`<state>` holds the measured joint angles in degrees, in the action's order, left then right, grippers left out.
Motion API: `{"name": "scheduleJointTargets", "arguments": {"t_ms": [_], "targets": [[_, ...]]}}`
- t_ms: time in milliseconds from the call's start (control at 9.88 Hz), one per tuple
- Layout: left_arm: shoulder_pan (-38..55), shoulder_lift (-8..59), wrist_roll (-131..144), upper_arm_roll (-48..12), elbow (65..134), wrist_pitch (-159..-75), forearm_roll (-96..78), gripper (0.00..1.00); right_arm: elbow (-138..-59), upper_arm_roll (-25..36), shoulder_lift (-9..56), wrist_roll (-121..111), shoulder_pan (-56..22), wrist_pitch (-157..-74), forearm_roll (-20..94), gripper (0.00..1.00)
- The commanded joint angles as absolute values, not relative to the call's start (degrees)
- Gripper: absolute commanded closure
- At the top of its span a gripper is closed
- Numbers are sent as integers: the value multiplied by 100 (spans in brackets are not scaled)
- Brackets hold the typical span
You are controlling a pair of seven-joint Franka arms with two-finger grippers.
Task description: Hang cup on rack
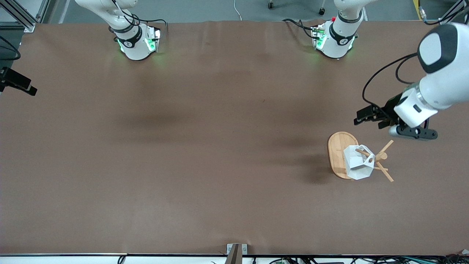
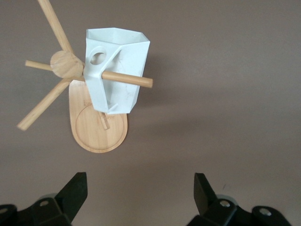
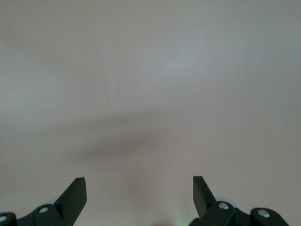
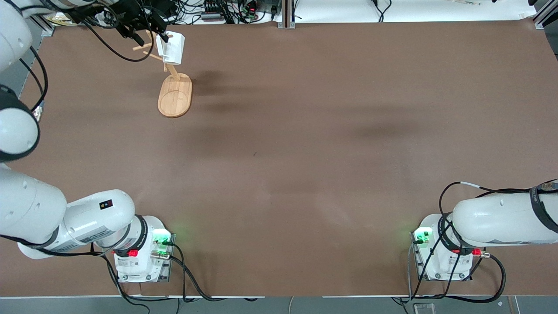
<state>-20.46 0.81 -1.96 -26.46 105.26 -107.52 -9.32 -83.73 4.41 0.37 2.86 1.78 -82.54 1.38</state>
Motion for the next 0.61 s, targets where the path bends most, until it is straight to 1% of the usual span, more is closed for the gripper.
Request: {"name": "scheduleJointTargets", "arguments": {"t_ms": [0, 101, 203, 304, 405, 506], "targets": [[-1601, -507, -228, -2164, 10731, -10513, -398, 0, -8499, 387, -79, 229, 264, -8271, 141, 0], [-1574, -658, -237, -2014, 10610, -10312, -387, 0, -8499, 387, -79, 229, 264, -8271, 141, 0], [-1495, -659, -237, -1821, 10260, -9944, -422, 0, -8499, 387, -79, 229, 264, -8271, 141, 0], [-1172, -590, -150, -1524, 9796, -9366, -422, 0, -8499, 387, -70, 229, 272, -8271, 141, 0], [-1056, -580, -149, -1355, 9565, -9056, -396, 0, -8499, 387, -70, 229, 264, -8271, 141, 0], [-976, -632, -141, -1293, 9536, -8861, -396, 0, -8499, 387, -70, 229, 264, -8271, 141, 0]]}}
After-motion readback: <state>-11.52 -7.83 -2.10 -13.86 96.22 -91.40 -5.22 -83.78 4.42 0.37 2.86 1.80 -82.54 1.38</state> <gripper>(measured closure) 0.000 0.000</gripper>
